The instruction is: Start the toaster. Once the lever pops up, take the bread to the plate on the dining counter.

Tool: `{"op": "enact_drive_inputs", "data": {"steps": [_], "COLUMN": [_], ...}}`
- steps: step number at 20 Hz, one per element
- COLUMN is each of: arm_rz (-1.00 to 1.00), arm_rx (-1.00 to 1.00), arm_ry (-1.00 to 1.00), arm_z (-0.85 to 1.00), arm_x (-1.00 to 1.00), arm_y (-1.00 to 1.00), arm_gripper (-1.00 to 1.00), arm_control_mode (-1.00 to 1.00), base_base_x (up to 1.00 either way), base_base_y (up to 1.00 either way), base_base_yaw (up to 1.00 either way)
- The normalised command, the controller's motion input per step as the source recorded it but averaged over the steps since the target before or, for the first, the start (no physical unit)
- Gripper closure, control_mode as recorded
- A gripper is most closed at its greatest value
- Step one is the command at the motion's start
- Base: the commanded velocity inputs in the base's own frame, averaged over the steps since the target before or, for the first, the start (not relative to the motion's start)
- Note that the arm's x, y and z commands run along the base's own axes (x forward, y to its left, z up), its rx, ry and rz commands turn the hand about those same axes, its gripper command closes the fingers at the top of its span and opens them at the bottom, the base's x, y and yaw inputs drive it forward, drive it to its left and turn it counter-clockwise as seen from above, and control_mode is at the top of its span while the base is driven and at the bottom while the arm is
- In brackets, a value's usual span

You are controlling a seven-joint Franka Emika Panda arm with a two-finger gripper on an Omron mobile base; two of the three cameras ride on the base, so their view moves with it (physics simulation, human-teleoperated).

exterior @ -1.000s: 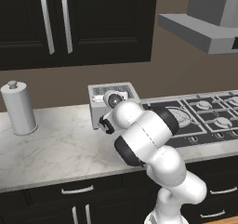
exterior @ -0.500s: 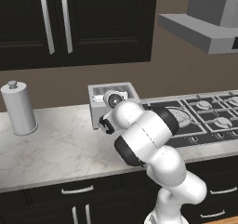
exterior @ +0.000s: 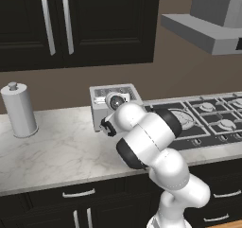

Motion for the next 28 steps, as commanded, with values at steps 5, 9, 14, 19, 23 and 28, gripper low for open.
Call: {"op": "enact_drive_inputs", "data": {"steps": [5,9,14,19,23,28], "arm_rz": [0.0,0.0,0.0,0.0,0.0,0.0], "arm_rx": [0.0,0.0,0.0,0.0,0.0,0.0], "arm_ry": [0.0,0.0,0.0,0.0,0.0,0.0], "arm_z": [0.0,0.0,0.0,0.0,0.0,0.0], "arm_x": [0.0,0.0,0.0,0.0,0.0,0.0], "arm_y": [0.0,0.0,0.0,0.0,0.0,0.0], "arm_gripper": [-1.0,-1.0,-1.0,-1.0,-1.0,-1.0], "arm_control_mode": [-1.0,-1.0,-1.0,-1.0,-1.0,-1.0], "base_base_x": [0.0,0.0,0.0,0.0,0.0,0.0], "base_base_y": [0.0,0.0,0.0,0.0,0.0,0.0], "base_base_yaw": [0.0,0.0,0.0,0.0,0.0,0.0]}}
